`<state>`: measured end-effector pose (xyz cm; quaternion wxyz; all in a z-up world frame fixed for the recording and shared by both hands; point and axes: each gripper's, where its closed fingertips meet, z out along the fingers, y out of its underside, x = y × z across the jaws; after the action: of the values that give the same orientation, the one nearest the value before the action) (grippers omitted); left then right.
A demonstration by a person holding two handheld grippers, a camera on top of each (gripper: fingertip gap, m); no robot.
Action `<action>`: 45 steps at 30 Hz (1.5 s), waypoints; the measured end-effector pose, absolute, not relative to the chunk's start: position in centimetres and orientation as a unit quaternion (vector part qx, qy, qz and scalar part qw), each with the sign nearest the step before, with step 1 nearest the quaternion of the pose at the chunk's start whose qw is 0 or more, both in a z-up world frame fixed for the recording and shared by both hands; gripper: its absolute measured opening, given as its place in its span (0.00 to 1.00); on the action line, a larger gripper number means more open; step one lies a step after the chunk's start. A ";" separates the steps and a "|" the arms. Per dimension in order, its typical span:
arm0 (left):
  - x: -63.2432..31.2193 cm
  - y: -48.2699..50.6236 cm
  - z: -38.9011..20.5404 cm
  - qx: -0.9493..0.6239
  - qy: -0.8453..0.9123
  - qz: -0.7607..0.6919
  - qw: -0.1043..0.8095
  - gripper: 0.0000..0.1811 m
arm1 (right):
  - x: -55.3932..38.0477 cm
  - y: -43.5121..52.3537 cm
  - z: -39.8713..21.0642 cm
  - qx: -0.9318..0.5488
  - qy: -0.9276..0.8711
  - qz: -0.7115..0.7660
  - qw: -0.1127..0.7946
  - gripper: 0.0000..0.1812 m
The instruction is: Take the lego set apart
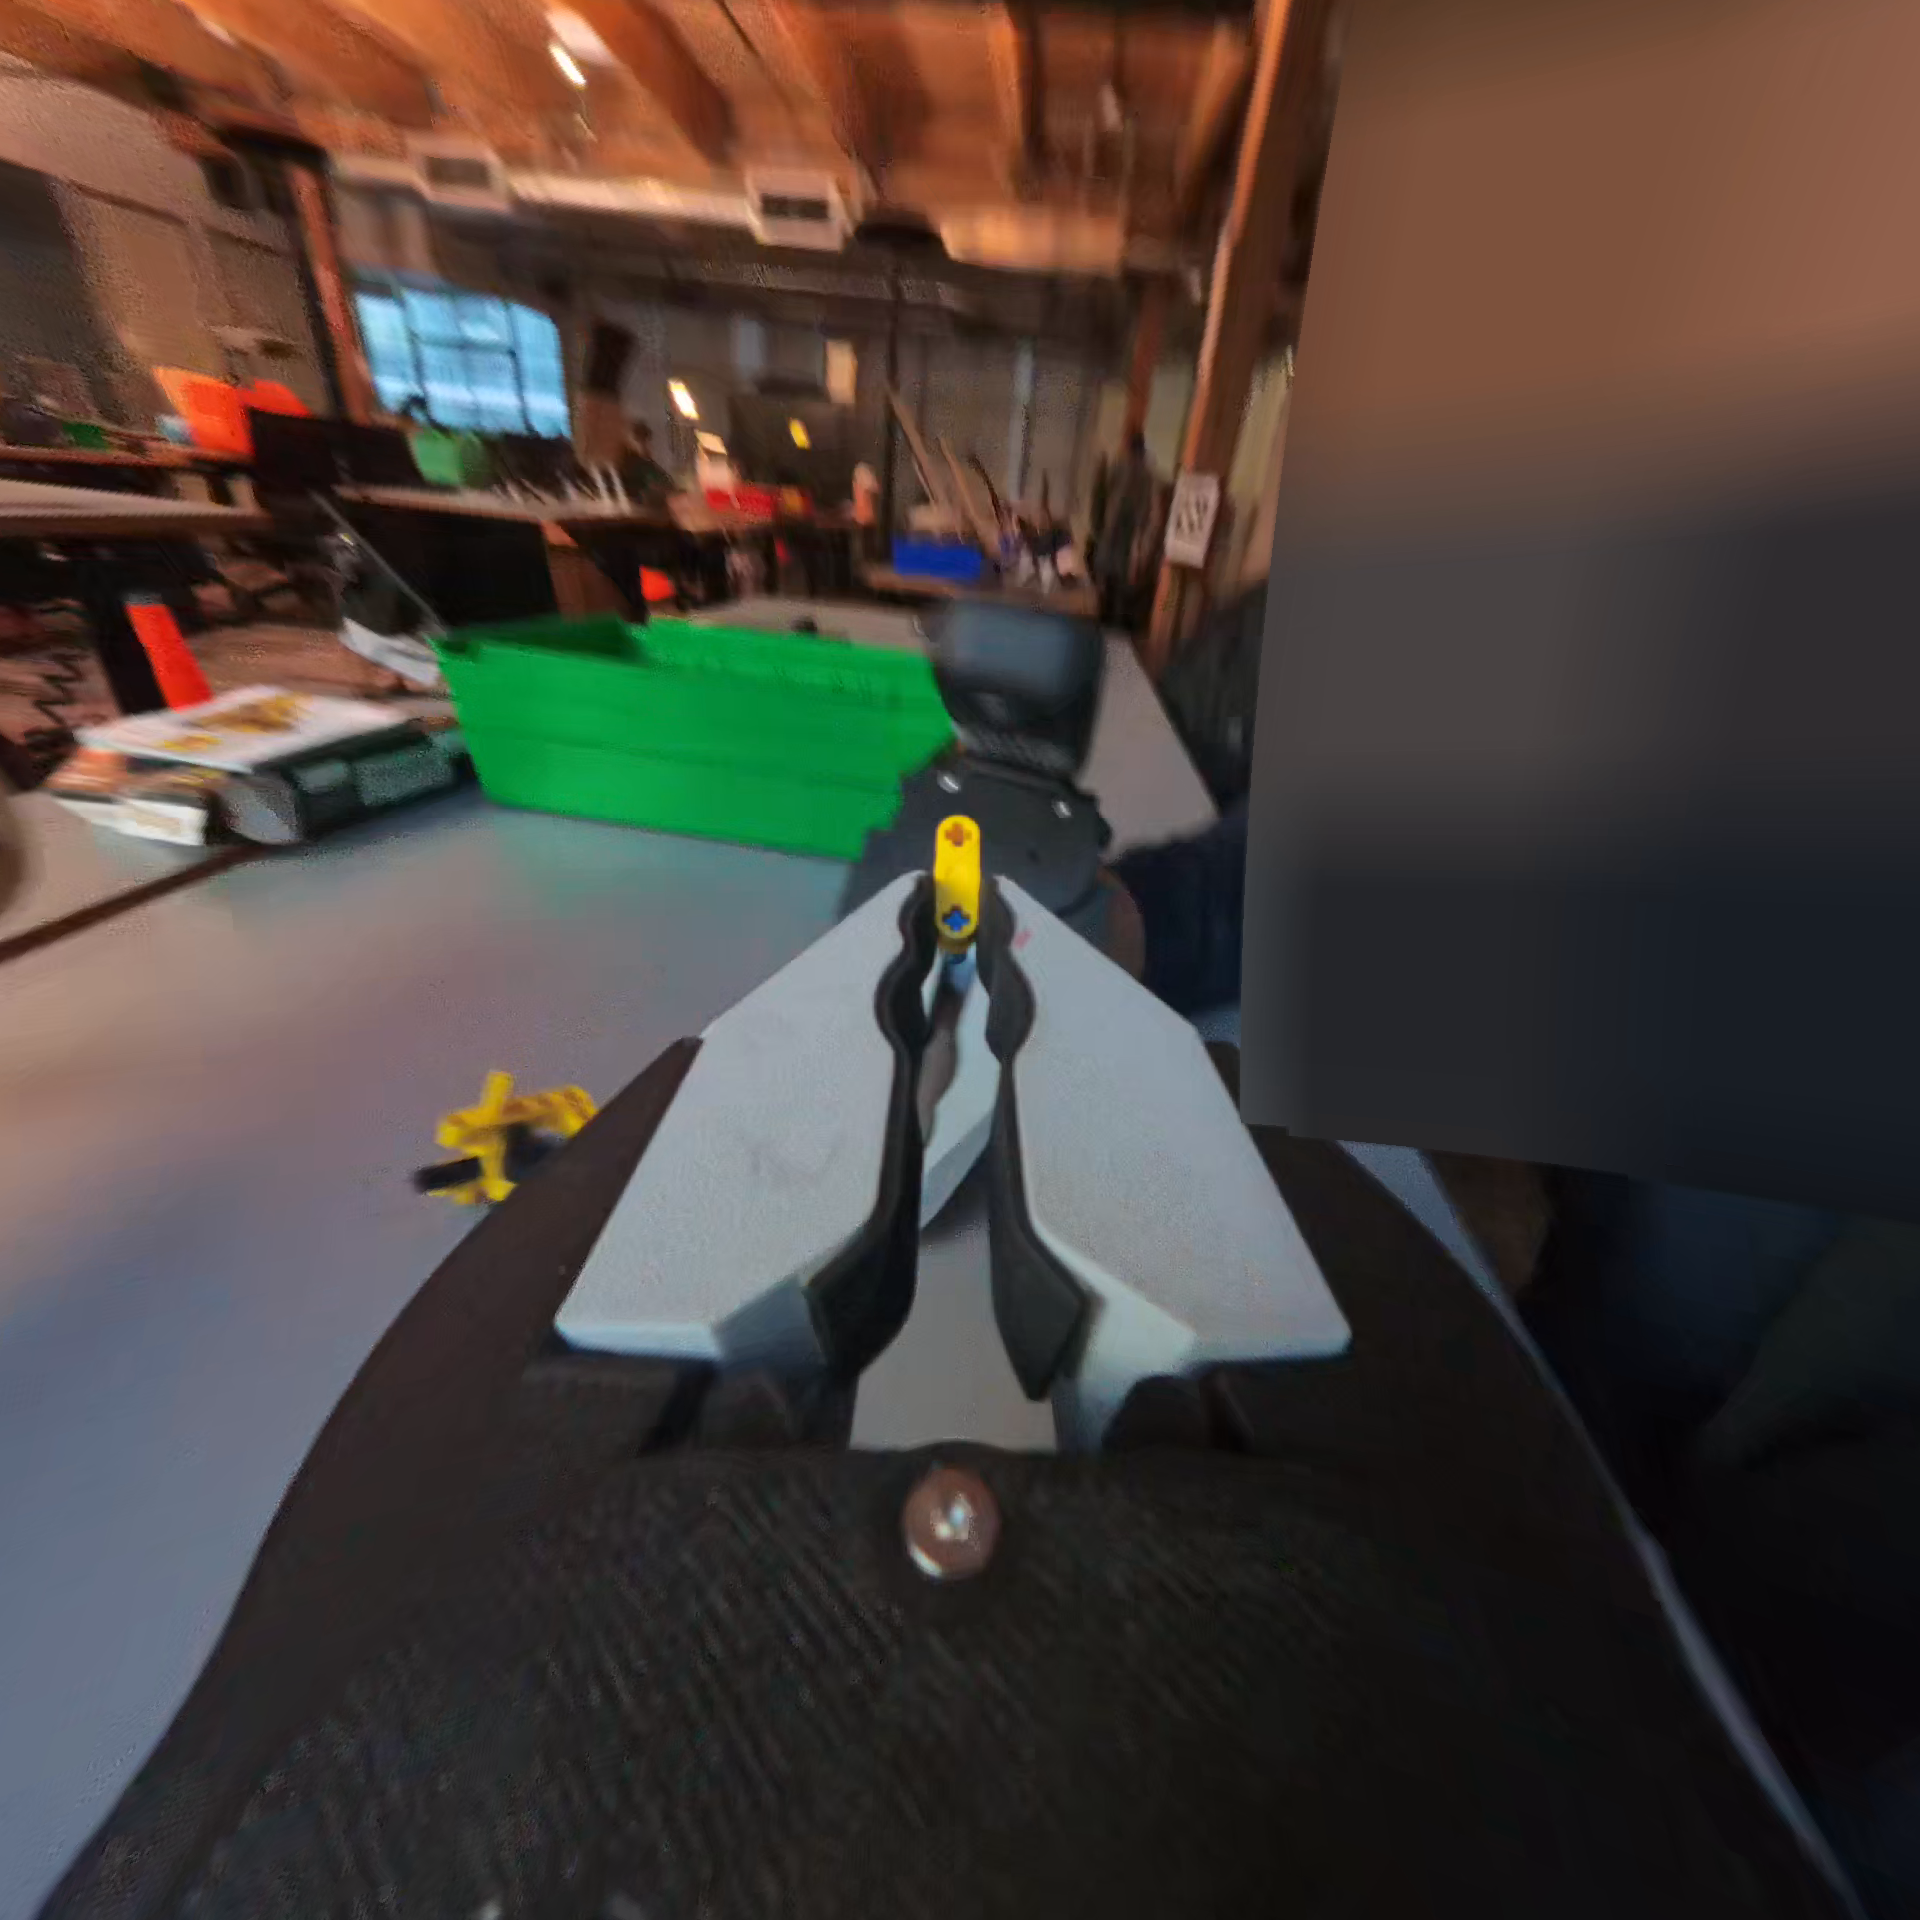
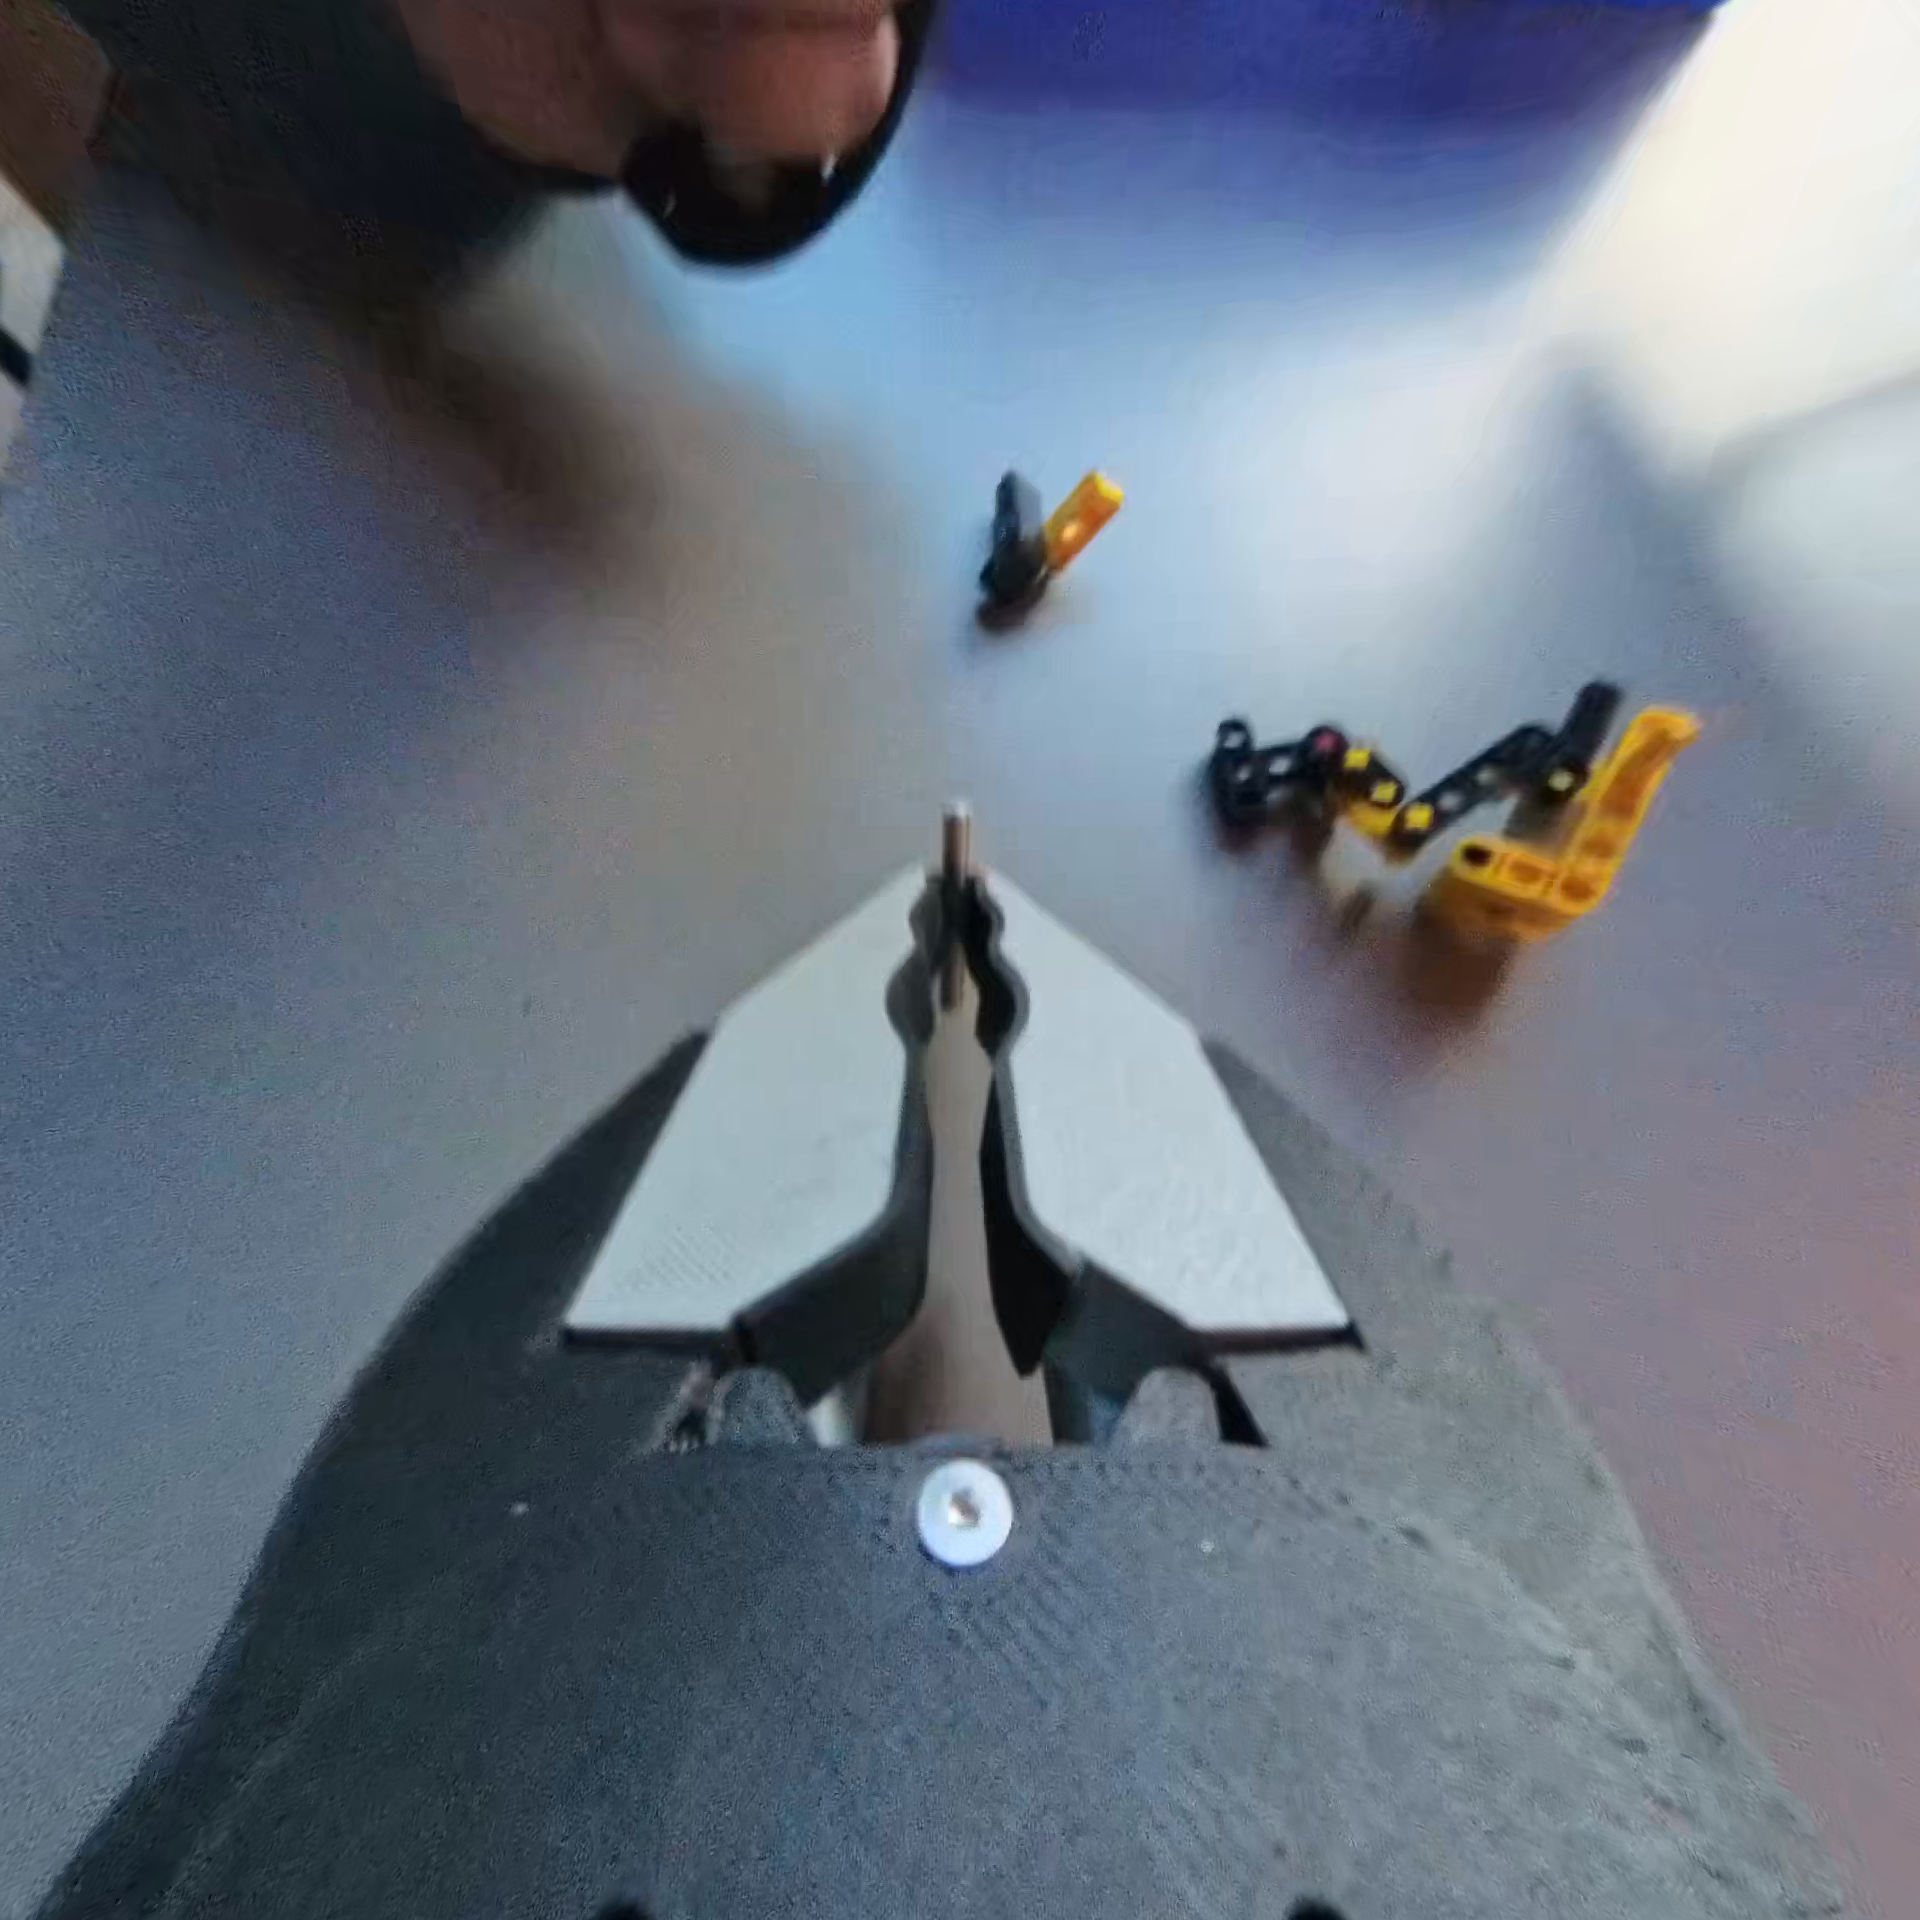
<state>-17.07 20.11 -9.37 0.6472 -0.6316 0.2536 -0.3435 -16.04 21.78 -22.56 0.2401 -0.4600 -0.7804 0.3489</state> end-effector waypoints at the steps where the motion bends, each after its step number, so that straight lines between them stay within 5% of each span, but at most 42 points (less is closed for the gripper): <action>1: -18.9 20.4 -8.7 -0.641 0.238 -0.312 0.660 0.02 | -16.1 21.6 -22.4 -0.458 -0.776 0.359 0.241 0.01; 3: -21.6 22.0 -14.8 -0.733 0.297 -0.134 0.597 0.03 | -17.2 22.0 -19.7 -0.445 -0.760 0.384 0.280 0.00; 10: -19.9 22.1 -18.9 -0.777 0.333 -0.164 0.508 0.03 | -16.1 26.2 -21.1 -0.471 -0.765 0.323 0.296 0.01; 13: -18.7 22.1 -19.3 -0.783 0.337 -0.166 0.495 0.03 | -15.7 26.7 -22.6 -0.501 -0.770 0.303 0.252 0.22; 21: -18.6 22.2 -20.7 -0.778 0.391 -0.054 0.488 0.03 | -14.5 26.4 -22.3 -0.541 -0.746 0.341 0.184 0.21; 30: -19.3 22.2 -20.3 -0.781 0.374 -0.065 0.496 0.03 | -14.1 27.5 -21.1 -0.504 -0.756 0.322 0.267 0.12; 34: -19.6 22.3 -20.2 -0.784 0.365 -0.076 0.496 0.03 | -14.0 29.0 -18.3 -0.499 -0.738 0.311 0.331 0.36; 45: -19.3 22.2 -20.7 -0.784 0.382 -0.061 0.486 0.03 | -11.1 26.2 -21.8 -0.489 -0.786 0.306 0.223 0.24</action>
<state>-19.32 22.18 -20.75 0.4855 -0.7839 0.3822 -0.0612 -11.09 26.18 -21.76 0.2233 -0.4886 -0.7859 0.3063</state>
